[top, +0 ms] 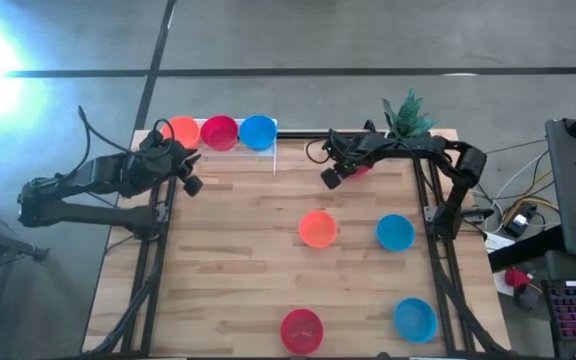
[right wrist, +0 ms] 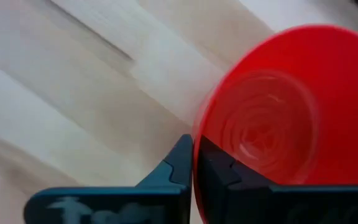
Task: Pick & Place Mini bowls
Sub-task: Stack the top red bowl on top of the red bowl on the shelf
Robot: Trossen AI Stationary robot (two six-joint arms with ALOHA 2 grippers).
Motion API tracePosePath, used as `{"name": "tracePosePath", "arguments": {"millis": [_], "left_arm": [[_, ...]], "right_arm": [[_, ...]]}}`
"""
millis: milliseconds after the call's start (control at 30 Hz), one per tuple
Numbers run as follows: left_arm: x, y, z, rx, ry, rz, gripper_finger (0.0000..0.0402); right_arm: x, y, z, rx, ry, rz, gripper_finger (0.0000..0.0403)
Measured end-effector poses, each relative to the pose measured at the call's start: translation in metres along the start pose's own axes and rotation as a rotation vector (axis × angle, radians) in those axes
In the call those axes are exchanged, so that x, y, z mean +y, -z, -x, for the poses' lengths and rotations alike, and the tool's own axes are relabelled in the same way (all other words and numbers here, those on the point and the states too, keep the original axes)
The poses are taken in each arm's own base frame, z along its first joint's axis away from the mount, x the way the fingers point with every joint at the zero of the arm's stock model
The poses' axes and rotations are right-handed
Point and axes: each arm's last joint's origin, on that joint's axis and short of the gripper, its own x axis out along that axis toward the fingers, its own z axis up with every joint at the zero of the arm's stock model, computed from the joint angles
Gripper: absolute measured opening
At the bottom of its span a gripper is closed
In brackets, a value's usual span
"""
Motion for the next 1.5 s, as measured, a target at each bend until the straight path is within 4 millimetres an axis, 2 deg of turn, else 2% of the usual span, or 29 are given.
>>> {"name": "tracePosePath", "arguments": {"millis": [167,333,533,833,967,1133,1500], "left_arm": [[0.0,0.0,0.0,0.0,0.0,0.003,0.0067],[0.0,0.0,0.0,0.0,0.0,0.005,0.0067],[0.0,0.0,0.0,0.0,0.001,0.007,0.0067],[0.0,0.0,0.0,0.001,0.003,0.012,0.0067],[0.0,0.0,0.0,0.001,0.003,0.014,0.0067],[-0.001,0.0,0.0,0.004,0.019,0.025,0.0067],[-0.002,0.0,0.0,0.01,0.057,0.025,0.0067]], "right_arm": [[0.022,-0.014,0.022,-0.067,-0.037,0.048,0.0009],[0.049,-0.016,0.047,-0.106,-0.036,0.136,0.0009],[0.086,-0.009,0.072,-0.163,-0.089,0.229,0.0008],[0.131,0.008,0.097,-0.226,-0.16,0.331,0.0008],[0.152,0.013,0.097,-0.231,-0.177,0.401,0.0008],[0.176,0.018,0.086,-0.215,-0.175,0.52,0.0008],[0.23,0.015,0.066,-0.198,-0.272,0.754,0.0008]]}}
